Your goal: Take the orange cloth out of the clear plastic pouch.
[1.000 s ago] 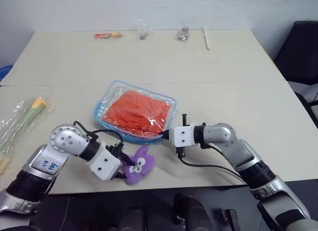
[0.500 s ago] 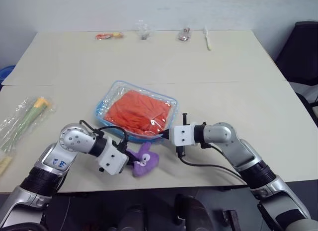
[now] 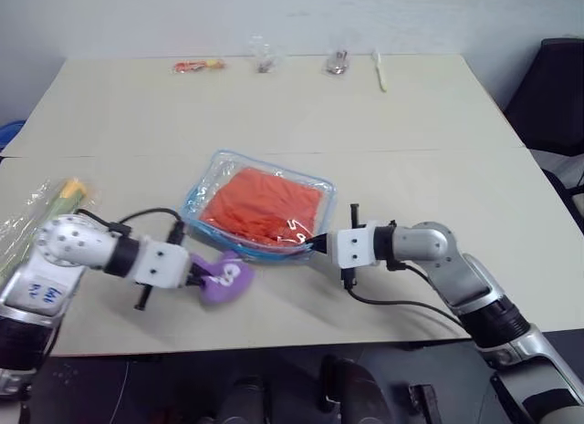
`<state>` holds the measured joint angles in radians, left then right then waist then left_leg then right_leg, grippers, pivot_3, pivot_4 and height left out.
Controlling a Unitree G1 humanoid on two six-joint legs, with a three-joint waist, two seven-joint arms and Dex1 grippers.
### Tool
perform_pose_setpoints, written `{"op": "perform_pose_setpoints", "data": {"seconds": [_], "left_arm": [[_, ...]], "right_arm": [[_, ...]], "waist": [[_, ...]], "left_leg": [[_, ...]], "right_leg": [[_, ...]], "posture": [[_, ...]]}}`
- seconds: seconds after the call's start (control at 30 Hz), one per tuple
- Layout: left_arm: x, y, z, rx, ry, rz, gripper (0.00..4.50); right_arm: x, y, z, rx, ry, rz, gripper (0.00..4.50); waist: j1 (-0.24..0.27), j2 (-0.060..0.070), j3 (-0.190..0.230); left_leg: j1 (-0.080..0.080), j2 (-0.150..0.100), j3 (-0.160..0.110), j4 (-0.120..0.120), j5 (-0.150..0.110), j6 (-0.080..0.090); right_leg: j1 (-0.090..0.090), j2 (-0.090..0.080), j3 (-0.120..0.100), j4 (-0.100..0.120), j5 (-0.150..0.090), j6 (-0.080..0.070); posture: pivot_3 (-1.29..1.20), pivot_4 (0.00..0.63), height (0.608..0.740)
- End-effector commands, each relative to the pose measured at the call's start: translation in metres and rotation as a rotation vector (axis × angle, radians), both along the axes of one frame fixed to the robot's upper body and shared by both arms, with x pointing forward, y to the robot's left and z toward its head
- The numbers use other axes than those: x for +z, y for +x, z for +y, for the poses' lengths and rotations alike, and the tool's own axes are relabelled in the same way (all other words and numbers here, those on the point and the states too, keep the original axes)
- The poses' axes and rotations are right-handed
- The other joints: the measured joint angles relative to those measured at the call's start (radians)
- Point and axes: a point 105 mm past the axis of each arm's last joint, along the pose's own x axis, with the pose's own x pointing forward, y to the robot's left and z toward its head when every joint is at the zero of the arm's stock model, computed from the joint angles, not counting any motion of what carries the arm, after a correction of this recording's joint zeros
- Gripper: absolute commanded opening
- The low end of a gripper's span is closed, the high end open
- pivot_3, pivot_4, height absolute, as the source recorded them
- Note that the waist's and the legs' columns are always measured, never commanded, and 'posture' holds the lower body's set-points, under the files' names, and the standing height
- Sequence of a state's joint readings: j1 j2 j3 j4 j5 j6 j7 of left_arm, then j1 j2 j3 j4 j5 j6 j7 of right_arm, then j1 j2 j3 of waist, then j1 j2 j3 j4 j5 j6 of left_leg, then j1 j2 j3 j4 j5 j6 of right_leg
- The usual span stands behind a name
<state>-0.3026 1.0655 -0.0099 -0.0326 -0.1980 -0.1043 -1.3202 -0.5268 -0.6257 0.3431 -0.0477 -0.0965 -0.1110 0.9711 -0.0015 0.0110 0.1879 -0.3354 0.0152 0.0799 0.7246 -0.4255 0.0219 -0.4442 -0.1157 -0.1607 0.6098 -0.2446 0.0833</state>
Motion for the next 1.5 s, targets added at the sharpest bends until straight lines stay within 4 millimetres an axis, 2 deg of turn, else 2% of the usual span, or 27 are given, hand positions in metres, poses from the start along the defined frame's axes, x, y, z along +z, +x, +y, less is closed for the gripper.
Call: {"op": "perform_pose_setpoints", "data": {"seconds": [0.03, 0.17, 0.3, 0.4, 0.47, 0.73, 0.8, 0.83, 0.9, 1.1, 1.2, 1.23, 1.33, 1.43, 1.5], "left_arm": [[0.014, 0.005, 0.031, 0.135, 0.008, -0.039, 0.04], [0.021, 0.006, 0.059, 0.236, 0.037, -0.067, 0.04], [0.037, 0.010, 0.092, 0.369, 0.035, -0.095, 0.04], [0.046, 0.011, 0.104, 0.419, 0.022, -0.096, 0.04], [0.048, 0.012, 0.104, 0.425, 0.006, -0.088, 0.04], [0.030, 0.010, 0.072, 0.357, -0.053, -0.002, 0.04], [0.027, 0.007, 0.068, 0.354, -0.064, 0.031, 0.55], [0.026, 0.005, 0.066, 0.348, -0.065, 0.043, 0.78], [0.025, 0.004, 0.064, 0.347, -0.068, 0.054, 1.39], [0.021, -0.009, 0.067, 0.330, -0.031, 0.117, 3.21], [0.027, -0.009, 0.073, 0.350, -0.018, 0.108, 4.13], [0.034, -0.009, 0.073, 0.358, -0.042, 0.113, 4.46], [0.058, -0.015, 0.063, 0.317, -0.116, 0.172, 4.48], [0.084, -0.014, 0.041, 0.233, -0.194, 0.218, 4.48], [0.094, -0.011, 0.027, 0.174, -0.212, 0.222, 4.48]], "right_arm": [[0.013, -0.004, -0.011, -0.001, 0.012, -0.051, 0.00], [0.013, -0.007, -0.019, -0.001, 0.005, -0.062, 0.00], [0.014, -0.017, -0.027, 0.051, -0.021, -0.075, 0.00], [0.013, -0.021, -0.033, 0.078, -0.042, -0.079, 0.00], [0.012, -0.022, -0.035, 0.097, -0.048, -0.082, 0.00], [0.010, -0.021, -0.031, 0.105, -0.035, -0.079, 0.00], [0.009, -0.021, -0.031, 0.099, -0.032, -0.072, 0.00], [0.009, -0.021, -0.032, 0.097, -0.032, -0.066, 0.48], [0.008, -0.023, -0.032, 0.096, -0.032, -0.055, 0.99], [0.009, -0.031, -0.039, 0.066, -0.019, -0.016, 3.04], [0.013, -0.037, -0.045, 0.022, 0.019, 0.021, 4.04], [0.016, -0.040, -0.049, -0.009, 0.044, 0.052, 4.42], [0.026, -0.055, -0.057, -0.074, 0.136, 0.198, 4.46], [0.041, -0.075, -0.060, -0.127, 0.278, 0.377, 4.46], [0.047, -0.082, -0.060, -0.157, 0.338, 0.444, 4.46]], "waist": [[-0.003, 0.000, 0.000], [-0.003, 0.000, 0.000], [0.000, 0.000, 0.001], [0.000, 0.000, 0.001], [-0.001, 0.000, 0.001], [-0.002, 0.000, 0.001], [-0.002, 0.000, 0.001], [-0.002, 0.000, 0.001], [-0.002, 0.000, 0.001], [-0.001, 0.000, 0.001], [0.002, 0.000, 0.001], [0.001, 0.000, 0.001], [0.007, 0.000, 0.001], [0.019, -0.001, 0.001], [0.024, -0.001, 0.001]], "left_leg": [[0.000, 0.000, 0.000, 0.000, 0.000, 0.000], [0.000, 0.000, 0.001, -0.002, 0.000, 0.000], [0.000, 0.000, 0.001, -0.002, 0.000, 0.000], [0.000, -0.001, 0.001, -0.002, 0.000, 0.000], [0.000, -0.001, 0.001, -0.002, 0.000, 0.000], [0.000, 0.000, 0.001, -0.002, 0.000, 0.000], [0.000, 0.000, 0.001, -0.002, 0.000, 0.000], [0.000, 0.000, 0.001, -0.002, 0.000, 0.000], [0.000, 0.000, 0.001, -0.002, 0.000, 0.000], [0.000, 0.000, 0.001, -0.002, 0.000, 0.000], [0.000, 0.000, 0.001, -0.002, 0.000, 0.000], [0.000, 0.000, 0.001, -0.002, 0.000, 0.000], [0.000, 0.000, 0.001, -0.002, 0.000, 0.000], [0.000, 0.000, 0.001, -0.002, 0.000, 0.000], [0.000, -0.001, 0.001, -0.001, 0.000, 0.000]], "right_leg": [[0.000, 0.001, 0.000, 0.000, 0.000, 0.000], [0.000, 0.001, 0.000, -0.001, 0.000, 0.000], [0.000, 0.001, 0.000, -0.001, 0.000, 0.000], [0.000, 0.001, 0.000, -0.002, 0.000, 0.000], [0.000, 0.001, 0.000, -0.002, 0.000, 0.000], [0.000, 0.001, 0.000, -0.001, 0.000, 0.000], [0.000, 0.001, 0.000, -0.001, 0.000, 0.000], [0.000, 0.001, 0.000, -0.001, 0.000, 0.000], [0.000, 0.001, 0.000, -0.001, 0.000, 0.000], [0.000, 0.001, 0.000, -0.001, 0.000, 0.000], [0.000, 0.001, 0.000, -0.001, 0.000, 0.000], [0.000, 0.001, 0.000, -0.001, 0.000, 0.000], [0.000, 0.001, 0.000, -0.001, 0.000, 0.000], [0.000, 0.001, 0.000, -0.001, 0.000, 0.000], [0.000, 0.001, 0.000, 0.000, 0.000, 0.000]], "posture": [[0.00, 0.150, 0.740], [0.00, 0.150, 0.740], [0.00, 0.150, 0.740], [0.00, 0.150, 0.740], [0.00, 0.150, 0.740], [0.00, 0.150, 0.740], [0.00, 0.150, 0.740], [0.00, 0.150, 0.740], [0.00, 0.150, 0.740], [0.00, 0.150, 0.740], [0.00, 0.150, 0.740], [0.00, 0.150, 0.740], [0.00, 0.150, 0.740], [0.00, 0.150, 0.740], [0.00, 0.150, 0.740]]}}
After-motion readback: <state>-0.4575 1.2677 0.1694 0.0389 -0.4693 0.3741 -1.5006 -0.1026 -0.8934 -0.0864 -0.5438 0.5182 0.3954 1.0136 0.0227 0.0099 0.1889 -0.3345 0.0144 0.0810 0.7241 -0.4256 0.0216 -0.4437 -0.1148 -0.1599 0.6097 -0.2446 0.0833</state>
